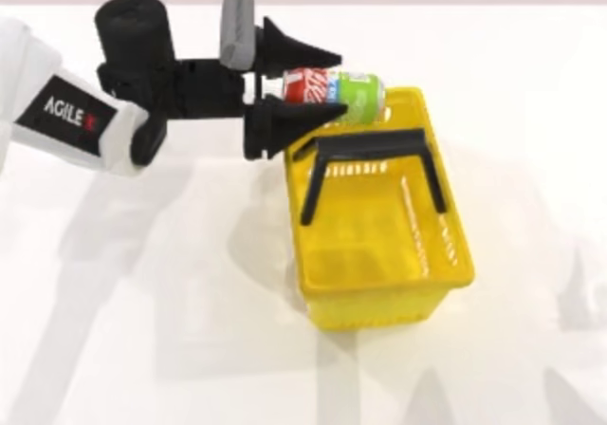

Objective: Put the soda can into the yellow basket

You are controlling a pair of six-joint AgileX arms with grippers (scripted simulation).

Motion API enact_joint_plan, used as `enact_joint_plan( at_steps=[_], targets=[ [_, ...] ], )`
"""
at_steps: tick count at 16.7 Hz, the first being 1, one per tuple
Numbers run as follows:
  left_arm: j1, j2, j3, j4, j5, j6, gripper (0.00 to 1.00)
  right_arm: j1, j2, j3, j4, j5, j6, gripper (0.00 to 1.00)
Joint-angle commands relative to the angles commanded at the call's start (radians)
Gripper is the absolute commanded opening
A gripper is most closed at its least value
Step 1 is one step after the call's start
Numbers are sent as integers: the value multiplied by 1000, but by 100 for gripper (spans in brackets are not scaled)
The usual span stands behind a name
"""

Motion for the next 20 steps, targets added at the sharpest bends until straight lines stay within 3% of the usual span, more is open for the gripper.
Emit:
enact_joint_plan(
  at_steps=[12,16,20],
  targets=[
    [1,-30,-11,-14,-20,-5,100,15,29,29,-28,-3,-19,100],
    [30,-199,-93,-91,-127,-35,100,85,208,209,-180,-12,-123,100],
    [84,-505,-249,-229,-306,-76,100,183,541,542,-418,-11,-284,100]
  ],
)
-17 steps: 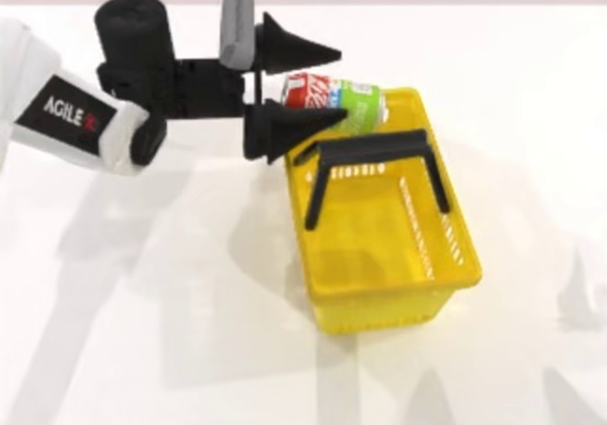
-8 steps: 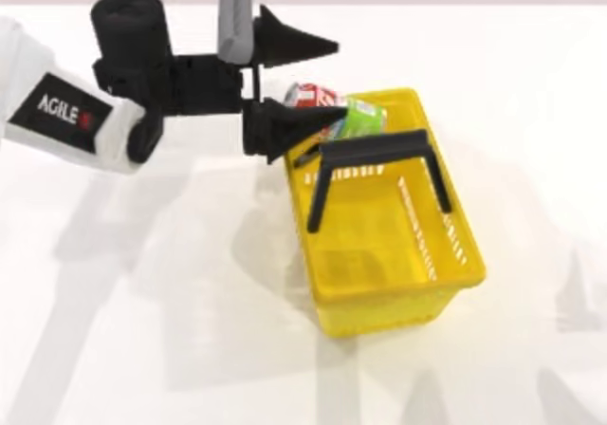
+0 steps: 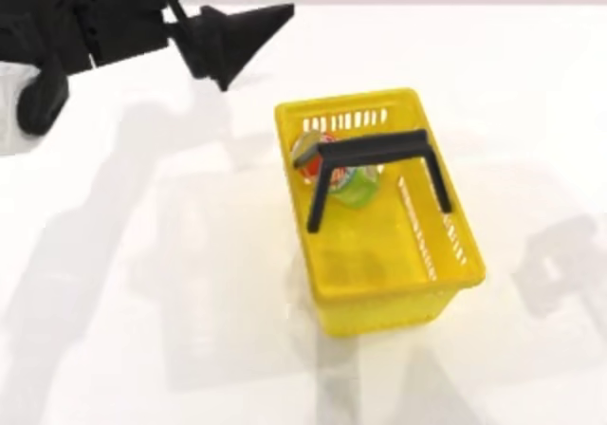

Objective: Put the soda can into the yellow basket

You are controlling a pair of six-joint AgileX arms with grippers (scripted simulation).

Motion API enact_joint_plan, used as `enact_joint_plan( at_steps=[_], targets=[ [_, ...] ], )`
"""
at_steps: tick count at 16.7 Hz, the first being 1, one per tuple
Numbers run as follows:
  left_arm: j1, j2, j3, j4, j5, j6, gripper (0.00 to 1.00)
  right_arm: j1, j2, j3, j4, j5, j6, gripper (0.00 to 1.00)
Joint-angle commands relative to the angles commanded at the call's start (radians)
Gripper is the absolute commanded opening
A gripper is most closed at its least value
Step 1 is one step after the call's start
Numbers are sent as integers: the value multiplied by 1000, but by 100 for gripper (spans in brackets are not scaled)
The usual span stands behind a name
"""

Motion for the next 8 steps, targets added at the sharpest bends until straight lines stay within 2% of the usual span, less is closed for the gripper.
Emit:
enact_joint_plan(
  at_steps=[8],
  targets=[
    [124,-855,-496,-398,-462,-47,100,229,869,881,-582,14,-392,100]
  ],
)
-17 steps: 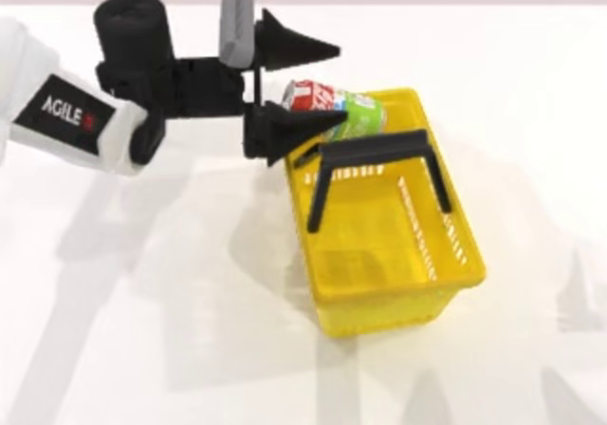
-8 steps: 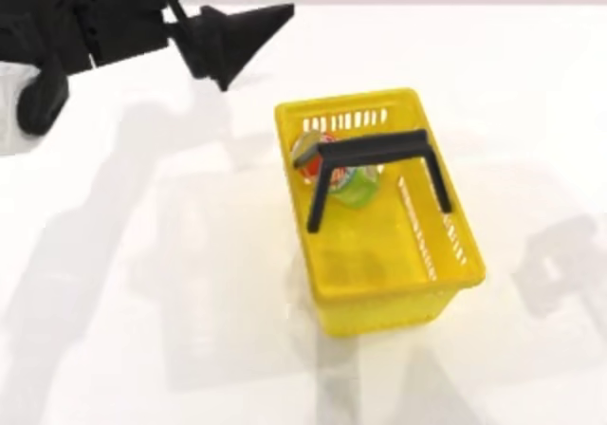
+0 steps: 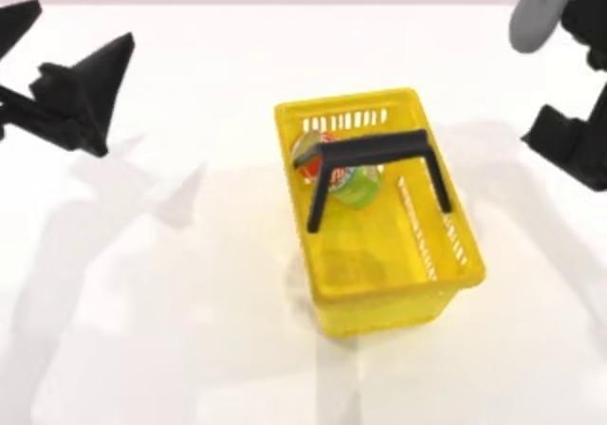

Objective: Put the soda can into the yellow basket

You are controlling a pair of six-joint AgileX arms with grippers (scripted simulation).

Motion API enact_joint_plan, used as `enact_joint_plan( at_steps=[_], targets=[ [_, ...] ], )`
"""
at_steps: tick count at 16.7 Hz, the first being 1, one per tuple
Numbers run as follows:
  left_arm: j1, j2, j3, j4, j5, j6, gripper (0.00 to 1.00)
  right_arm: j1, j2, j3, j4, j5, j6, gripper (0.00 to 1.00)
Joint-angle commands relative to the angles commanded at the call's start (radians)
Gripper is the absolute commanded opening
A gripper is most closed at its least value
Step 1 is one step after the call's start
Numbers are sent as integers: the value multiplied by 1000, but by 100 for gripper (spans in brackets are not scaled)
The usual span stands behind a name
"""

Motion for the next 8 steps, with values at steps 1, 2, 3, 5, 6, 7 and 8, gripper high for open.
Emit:
enact_joint_plan(
  at_steps=[1,2,3,5,6,7,8],
  targets=[
    [14,-116,-66,-49,-57,1,100,29,111,113,-72,1,-49,100],
    [27,-229,-131,-95,-114,4,100,55,211,215,-137,2,-93,100],
    [39,-339,-193,-139,-168,9,100,82,314,319,-203,3,-138,100],
    [60,-542,-307,-215,-269,22,100,131,497,503,-321,4,-218,100],
    [69,-631,-358,-246,-315,31,100,153,580,588,-376,4,-255,100],
    [77,-710,-403,-274,-357,39,100,173,650,659,-422,4,-286,100],
    [84,-778,-443,-297,-395,49,100,191,717,726,-467,3,-316,100]
  ],
)
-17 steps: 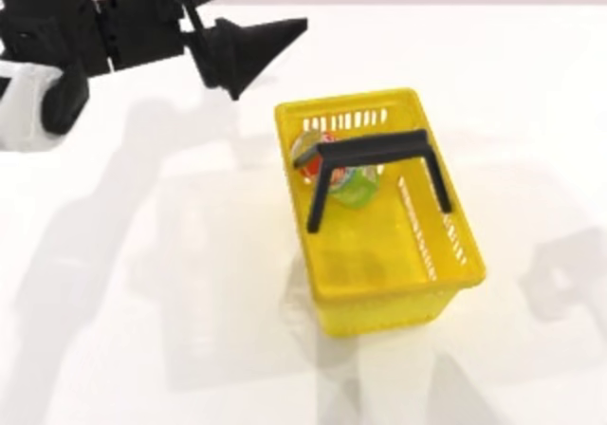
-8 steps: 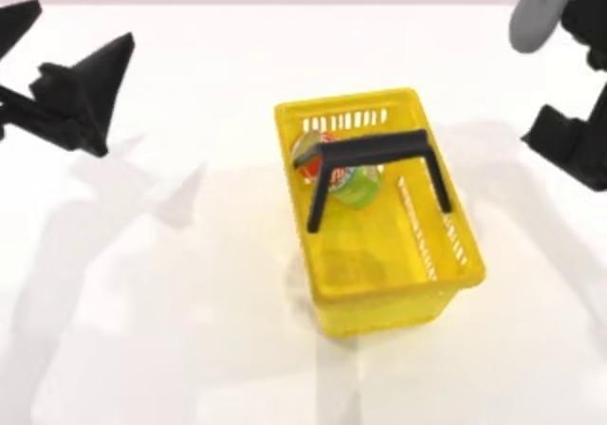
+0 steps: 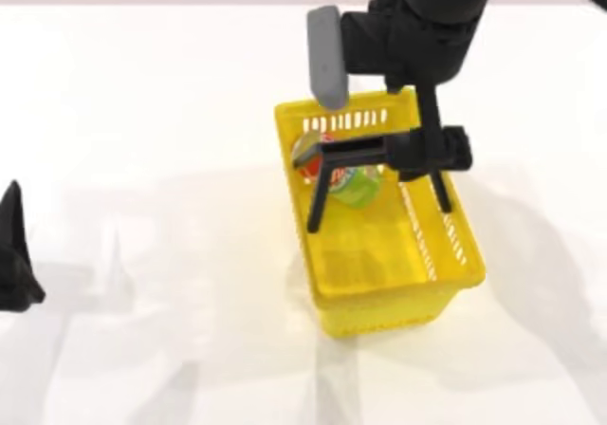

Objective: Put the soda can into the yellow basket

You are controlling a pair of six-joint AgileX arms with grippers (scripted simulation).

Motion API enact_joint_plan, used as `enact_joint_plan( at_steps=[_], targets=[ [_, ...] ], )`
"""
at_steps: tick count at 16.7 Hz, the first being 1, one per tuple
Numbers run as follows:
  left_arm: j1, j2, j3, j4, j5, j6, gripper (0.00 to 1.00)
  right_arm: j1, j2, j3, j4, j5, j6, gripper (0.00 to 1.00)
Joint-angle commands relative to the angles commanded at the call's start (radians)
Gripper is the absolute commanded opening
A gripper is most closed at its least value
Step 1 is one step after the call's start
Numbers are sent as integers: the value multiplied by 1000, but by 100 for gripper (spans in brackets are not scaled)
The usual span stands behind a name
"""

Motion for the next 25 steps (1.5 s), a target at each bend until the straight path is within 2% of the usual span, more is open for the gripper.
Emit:
enact_joint_plan(
  at_steps=[3,5,11,16,20,25],
  targets=[
    [14,-141,-86,-46,-87,24,100,40,134,135,-95,-1,-63,100],
    [18,-182,-111,-58,-114,32,100,52,172,172,-123,-2,-82,100],
    [18,-187,-114,-59,-117,34,100,50,176,172,-121,-2,-85,100],
    [18,-187,-114,-59,-117,34,100,53,152,62,-37,-2,-84,100],
    [18,-187,-114,-59,-117,34,100,54,150,50,-26,-2,-84,100],
    [18,-187,-114,-59,-117,34,100,54,150,50,-26,-2,-84,62]
  ],
)
